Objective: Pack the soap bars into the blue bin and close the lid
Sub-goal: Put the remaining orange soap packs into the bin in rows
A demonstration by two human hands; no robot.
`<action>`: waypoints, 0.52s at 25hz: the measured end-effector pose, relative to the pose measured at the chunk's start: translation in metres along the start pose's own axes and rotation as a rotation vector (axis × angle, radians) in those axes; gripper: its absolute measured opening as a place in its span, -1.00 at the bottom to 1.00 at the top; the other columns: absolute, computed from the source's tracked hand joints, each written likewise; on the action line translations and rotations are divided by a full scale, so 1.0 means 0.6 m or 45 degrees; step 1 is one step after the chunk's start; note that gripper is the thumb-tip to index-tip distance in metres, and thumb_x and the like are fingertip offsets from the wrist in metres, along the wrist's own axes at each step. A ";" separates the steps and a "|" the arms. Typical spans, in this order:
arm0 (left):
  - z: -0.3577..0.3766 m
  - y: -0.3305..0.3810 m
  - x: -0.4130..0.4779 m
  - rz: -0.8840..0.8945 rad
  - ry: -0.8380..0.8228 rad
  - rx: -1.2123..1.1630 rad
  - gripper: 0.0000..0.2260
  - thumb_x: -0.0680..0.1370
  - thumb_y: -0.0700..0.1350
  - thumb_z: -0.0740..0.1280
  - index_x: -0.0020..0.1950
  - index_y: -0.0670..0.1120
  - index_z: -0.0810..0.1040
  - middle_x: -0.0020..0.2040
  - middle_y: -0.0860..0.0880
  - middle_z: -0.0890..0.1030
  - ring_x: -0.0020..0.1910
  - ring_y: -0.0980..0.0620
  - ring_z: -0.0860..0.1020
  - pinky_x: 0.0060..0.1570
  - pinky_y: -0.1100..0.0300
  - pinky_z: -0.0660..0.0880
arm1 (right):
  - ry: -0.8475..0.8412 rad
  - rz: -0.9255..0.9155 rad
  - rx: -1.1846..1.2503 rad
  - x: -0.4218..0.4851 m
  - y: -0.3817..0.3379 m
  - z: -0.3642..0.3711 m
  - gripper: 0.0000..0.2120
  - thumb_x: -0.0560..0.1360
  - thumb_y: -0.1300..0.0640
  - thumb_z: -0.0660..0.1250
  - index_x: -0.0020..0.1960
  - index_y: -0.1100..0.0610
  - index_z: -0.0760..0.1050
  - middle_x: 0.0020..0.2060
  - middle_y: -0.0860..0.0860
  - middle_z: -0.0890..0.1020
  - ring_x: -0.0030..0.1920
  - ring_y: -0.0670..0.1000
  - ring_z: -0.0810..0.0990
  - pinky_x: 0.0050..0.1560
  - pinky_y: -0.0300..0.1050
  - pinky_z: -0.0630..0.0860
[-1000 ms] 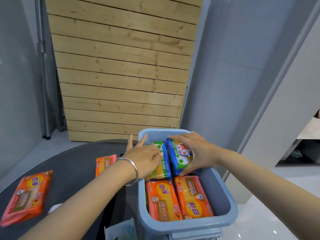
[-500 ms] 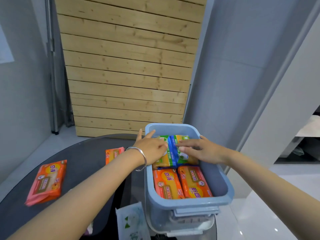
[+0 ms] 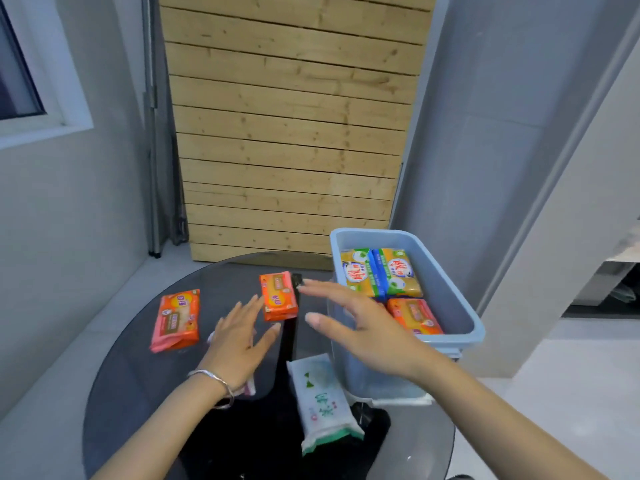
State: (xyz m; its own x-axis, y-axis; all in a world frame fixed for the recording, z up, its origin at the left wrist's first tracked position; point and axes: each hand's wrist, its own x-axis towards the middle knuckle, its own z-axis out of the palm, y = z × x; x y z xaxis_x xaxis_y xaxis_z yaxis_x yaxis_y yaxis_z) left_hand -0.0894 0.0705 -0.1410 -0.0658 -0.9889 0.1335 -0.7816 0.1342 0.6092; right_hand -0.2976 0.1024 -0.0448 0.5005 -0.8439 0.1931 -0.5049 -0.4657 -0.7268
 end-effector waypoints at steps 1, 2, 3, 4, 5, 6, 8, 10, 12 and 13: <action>-0.001 -0.020 -0.009 -0.059 -0.019 0.075 -0.36 0.53 0.20 0.15 0.53 0.03 0.02 0.56 0.04 0.03 0.54 0.00 -0.06 0.49 -0.02 -0.06 | 0.010 -0.009 -0.141 0.000 -0.002 0.024 -0.56 0.55 -0.01 0.27 0.42 -0.04 0.35 0.40 -0.20 0.38 0.36 -0.36 0.29 0.30 -0.45 0.22; 0.001 -0.037 -0.015 -0.115 -0.038 0.145 -0.29 0.50 0.24 0.18 0.53 0.01 -0.02 0.57 0.02 0.00 0.54 -0.02 -0.07 0.49 -0.01 -0.06 | 0.052 -0.028 -0.367 -0.002 -0.001 0.043 -0.53 0.56 -0.06 0.24 0.45 -0.06 0.30 0.44 -0.19 0.34 0.42 -0.27 0.27 0.36 -0.35 0.23; 0.007 -0.053 -0.019 -0.165 -0.055 0.200 -0.23 0.47 0.27 0.20 0.53 -0.02 -0.04 0.57 0.00 -0.02 0.54 -0.04 -0.08 0.49 0.00 -0.05 | 0.115 -0.048 -0.574 -0.004 0.003 0.058 -0.50 0.56 -0.10 0.22 0.47 -0.07 0.26 0.46 -0.18 0.31 0.44 -0.21 0.25 0.37 -0.29 0.23; 0.013 -0.065 -0.022 -0.208 -0.073 0.237 -0.18 0.45 0.29 0.23 0.53 -0.04 -0.06 0.57 -0.03 -0.04 0.54 -0.06 -0.08 0.49 0.01 -0.04 | 0.177 -0.064 -0.677 -0.005 0.006 0.073 -0.49 0.56 -0.11 0.21 0.48 -0.08 0.24 0.47 -0.18 0.30 0.45 -0.18 0.25 0.37 -0.27 0.23; 0.022 -0.075 -0.024 -0.242 -0.090 0.247 -0.15 0.43 0.30 0.25 0.53 -0.06 -0.08 0.57 -0.05 -0.06 0.54 -0.07 -0.08 0.49 0.02 -0.04 | 0.206 -0.059 -0.666 -0.007 0.011 0.085 -0.49 0.55 -0.11 0.21 0.47 -0.08 0.24 0.47 -0.17 0.30 0.45 -0.17 0.26 0.37 -0.28 0.23; 0.030 -0.082 -0.028 -0.266 -0.102 0.224 -0.13 0.42 0.29 0.27 0.53 -0.07 -0.09 0.57 -0.06 -0.08 0.54 -0.08 -0.07 0.49 0.02 -0.02 | 0.193 -0.027 -0.572 -0.010 0.018 0.100 -0.49 0.55 -0.11 0.21 0.47 -0.08 0.25 0.48 -0.17 0.29 0.46 -0.16 0.25 0.37 -0.29 0.22; 0.045 -0.086 -0.034 -0.297 -0.082 0.086 -0.12 0.42 0.21 0.32 0.53 -0.08 -0.11 0.57 -0.04 -0.11 0.53 -0.09 0.01 0.46 0.02 0.12 | 0.105 0.161 -0.338 -0.016 0.045 0.131 -0.44 0.53 -0.14 0.25 0.48 -0.08 0.21 0.51 -0.16 0.20 0.49 -0.15 0.18 0.37 -0.29 0.18; 0.050 -0.083 -0.040 -0.332 0.001 -0.069 -0.13 0.40 0.07 0.39 0.52 -0.05 -0.08 0.56 -0.02 -0.01 0.43 -0.10 0.27 0.28 0.03 0.39 | 0.015 0.440 -0.303 -0.023 0.078 0.156 -0.34 0.51 -0.15 0.27 0.52 -0.01 0.14 0.55 -0.08 0.07 0.53 -0.07 0.07 0.44 -0.20 0.10; 0.044 -0.079 -0.050 -0.354 0.026 -0.123 -0.14 0.36 -0.03 0.41 0.51 -0.04 -0.03 0.53 0.00 0.11 0.24 -0.08 0.46 0.04 0.05 0.54 | -0.003 0.607 -0.302 -0.028 0.102 0.180 -0.31 0.51 -0.15 0.26 0.54 0.03 0.09 0.57 -0.01 -0.02 0.55 -0.02 0.00 0.49 -0.12 0.02; 0.043 -0.080 -0.056 -0.345 0.020 -0.118 -0.15 0.35 -0.04 0.40 0.51 -0.03 -0.02 0.53 0.01 0.12 0.21 -0.07 0.48 0.01 0.04 0.55 | -0.001 0.631 -0.286 -0.028 0.109 0.189 -0.32 0.53 -0.15 0.24 0.54 0.04 0.08 0.57 0.00 -0.04 0.55 -0.01 -0.03 0.50 -0.10 0.00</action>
State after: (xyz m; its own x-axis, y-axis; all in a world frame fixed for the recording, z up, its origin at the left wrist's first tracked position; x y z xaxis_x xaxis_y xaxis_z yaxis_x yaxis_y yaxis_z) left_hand -0.0660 0.0956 -0.1949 0.1484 -0.9884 -0.0322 -0.7093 -0.1291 0.6930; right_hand -0.2589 0.1162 -0.1704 0.1648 -0.9767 -0.1376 -0.8182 -0.0575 -0.5720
